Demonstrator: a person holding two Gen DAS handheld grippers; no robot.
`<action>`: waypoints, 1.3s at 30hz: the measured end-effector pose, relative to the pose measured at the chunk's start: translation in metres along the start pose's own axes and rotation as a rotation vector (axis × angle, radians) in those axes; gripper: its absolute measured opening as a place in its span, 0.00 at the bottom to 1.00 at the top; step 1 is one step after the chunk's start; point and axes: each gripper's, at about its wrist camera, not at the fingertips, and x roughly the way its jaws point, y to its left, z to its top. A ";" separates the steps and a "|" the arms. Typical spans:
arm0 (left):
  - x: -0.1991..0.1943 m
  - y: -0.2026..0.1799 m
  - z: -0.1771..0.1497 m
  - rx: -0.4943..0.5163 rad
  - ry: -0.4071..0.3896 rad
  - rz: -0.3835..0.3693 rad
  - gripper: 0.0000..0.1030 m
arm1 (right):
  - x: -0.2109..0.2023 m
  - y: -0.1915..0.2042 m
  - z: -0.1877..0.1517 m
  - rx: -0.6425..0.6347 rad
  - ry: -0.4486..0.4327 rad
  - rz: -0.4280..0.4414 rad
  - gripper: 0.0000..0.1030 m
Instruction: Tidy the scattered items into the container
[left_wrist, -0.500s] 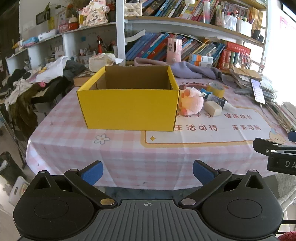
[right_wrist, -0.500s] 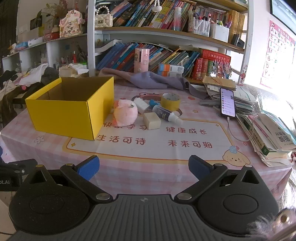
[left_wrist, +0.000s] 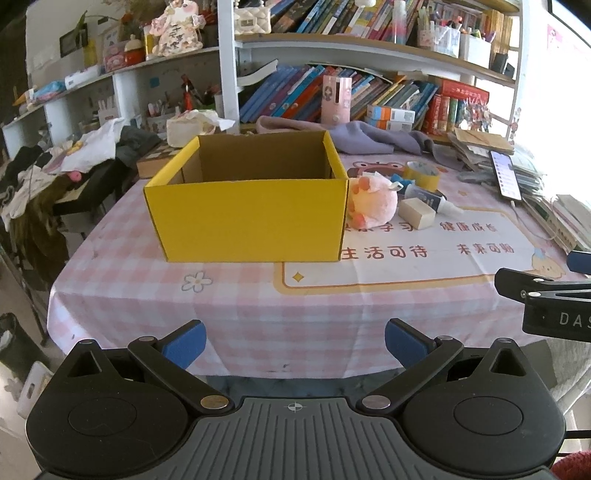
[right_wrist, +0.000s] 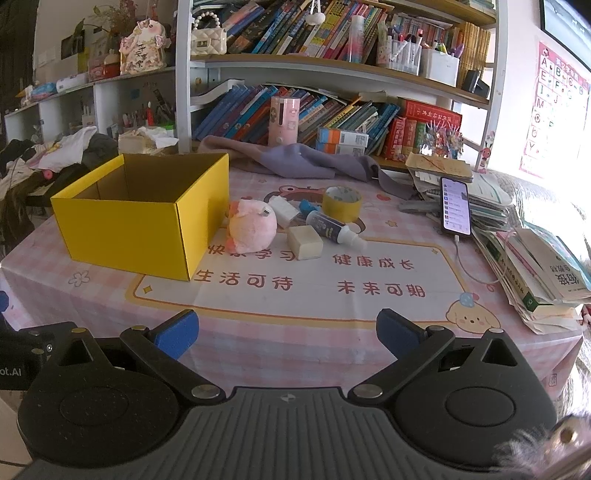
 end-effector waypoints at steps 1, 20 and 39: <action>0.000 0.000 0.000 0.003 0.002 0.000 1.00 | 0.000 0.000 0.000 0.000 0.001 0.001 1.00; 0.000 0.004 0.000 0.055 -0.015 -0.033 1.00 | 0.004 0.012 0.005 -0.037 -0.022 0.040 1.00; 0.006 0.002 0.002 0.055 -0.011 -0.038 1.00 | 0.008 0.015 0.006 -0.066 -0.019 0.068 1.00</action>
